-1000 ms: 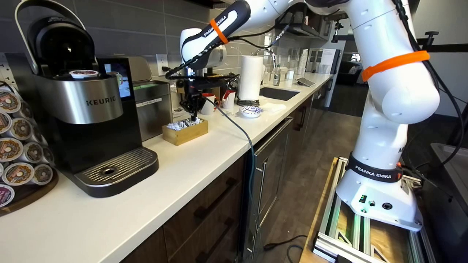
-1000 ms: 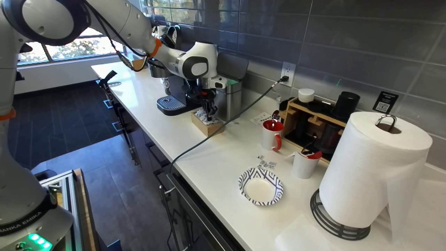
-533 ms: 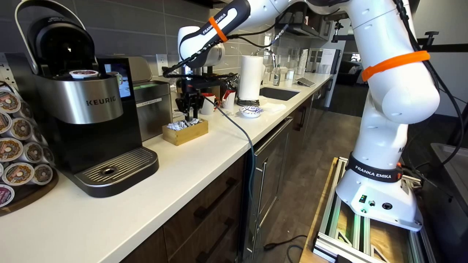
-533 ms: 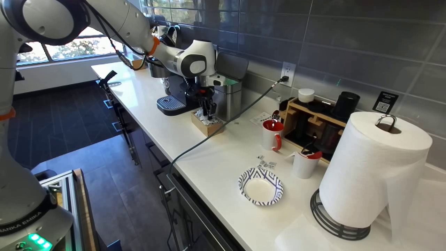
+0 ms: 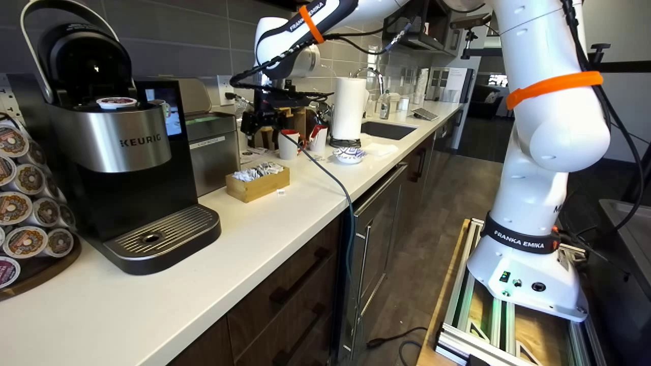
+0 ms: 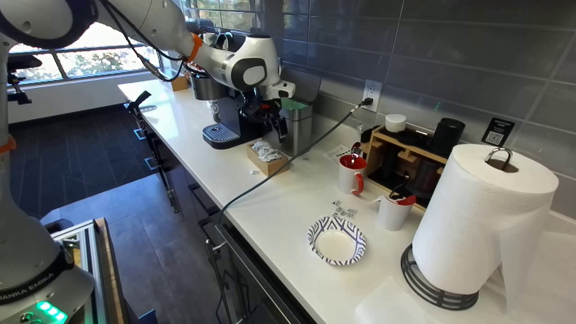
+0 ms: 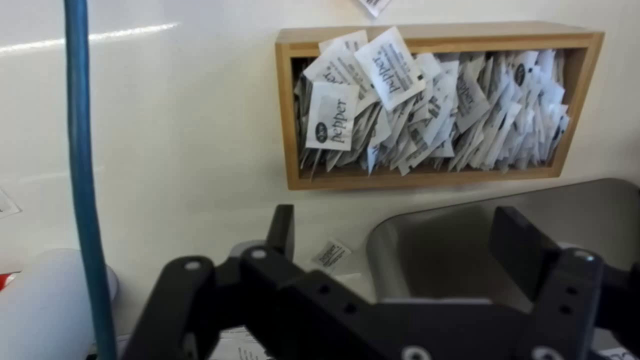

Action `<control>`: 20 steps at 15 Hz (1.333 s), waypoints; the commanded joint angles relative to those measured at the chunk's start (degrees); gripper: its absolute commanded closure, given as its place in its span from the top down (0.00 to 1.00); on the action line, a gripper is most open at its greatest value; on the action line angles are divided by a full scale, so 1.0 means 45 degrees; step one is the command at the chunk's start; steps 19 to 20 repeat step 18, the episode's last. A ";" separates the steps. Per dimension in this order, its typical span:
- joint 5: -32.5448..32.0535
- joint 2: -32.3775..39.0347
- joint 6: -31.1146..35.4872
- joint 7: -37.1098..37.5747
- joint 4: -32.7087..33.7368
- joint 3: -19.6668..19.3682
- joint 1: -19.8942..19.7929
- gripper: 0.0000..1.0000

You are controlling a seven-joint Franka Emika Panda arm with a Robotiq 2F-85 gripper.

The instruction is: Place some white sachets in the wooden box.

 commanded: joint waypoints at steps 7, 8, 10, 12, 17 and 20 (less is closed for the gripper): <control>0.3715 -0.2994 0.3274 -0.4587 -0.4429 0.1554 -0.2919 1.00; 0.4380 -0.3439 0.3847 -0.5624 -0.5103 0.2238 -0.3584 1.00; 0.6099 -0.4231 0.4673 -0.7629 -0.6089 0.3961 -0.5146 1.00; 0.8237 -0.4746 0.4914 -0.9603 -0.6380 0.5113 -0.6126 1.00; 0.8961 -0.4583 0.4699 -1.0243 -0.5800 0.5003 -0.6254 1.00; 0.8950 -0.4540 0.4699 -1.0230 -0.5800 0.5006 -0.6232 1.00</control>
